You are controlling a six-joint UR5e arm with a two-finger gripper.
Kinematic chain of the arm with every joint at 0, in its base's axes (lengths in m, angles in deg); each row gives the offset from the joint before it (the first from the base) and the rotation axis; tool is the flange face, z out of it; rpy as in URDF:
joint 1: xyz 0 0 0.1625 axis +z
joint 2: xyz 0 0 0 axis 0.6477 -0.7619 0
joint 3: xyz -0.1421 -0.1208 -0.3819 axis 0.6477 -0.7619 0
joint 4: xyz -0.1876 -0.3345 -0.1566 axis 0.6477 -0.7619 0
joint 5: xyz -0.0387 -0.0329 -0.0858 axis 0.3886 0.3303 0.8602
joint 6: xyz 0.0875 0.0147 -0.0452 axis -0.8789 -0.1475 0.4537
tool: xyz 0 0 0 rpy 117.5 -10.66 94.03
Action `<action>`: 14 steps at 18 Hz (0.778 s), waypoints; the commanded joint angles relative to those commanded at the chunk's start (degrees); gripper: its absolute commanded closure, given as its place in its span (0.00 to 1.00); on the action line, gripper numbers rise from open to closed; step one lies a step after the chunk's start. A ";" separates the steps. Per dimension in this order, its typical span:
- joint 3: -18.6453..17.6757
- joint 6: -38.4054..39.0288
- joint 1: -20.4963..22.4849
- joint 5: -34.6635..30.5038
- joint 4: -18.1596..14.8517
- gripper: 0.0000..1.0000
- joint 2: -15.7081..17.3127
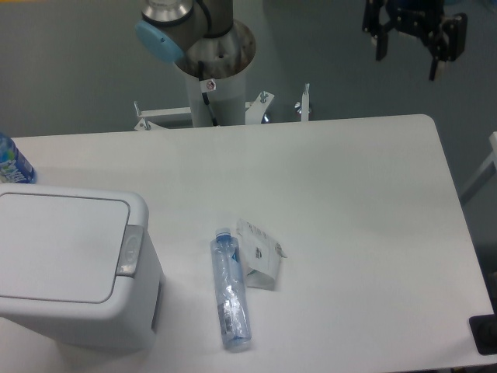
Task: Open the trash can
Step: 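Move the open gripper down toward the grey button on the trash can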
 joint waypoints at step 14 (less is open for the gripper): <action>2.37 56.46 -13.88 9.29 13.96 0.00 -8.87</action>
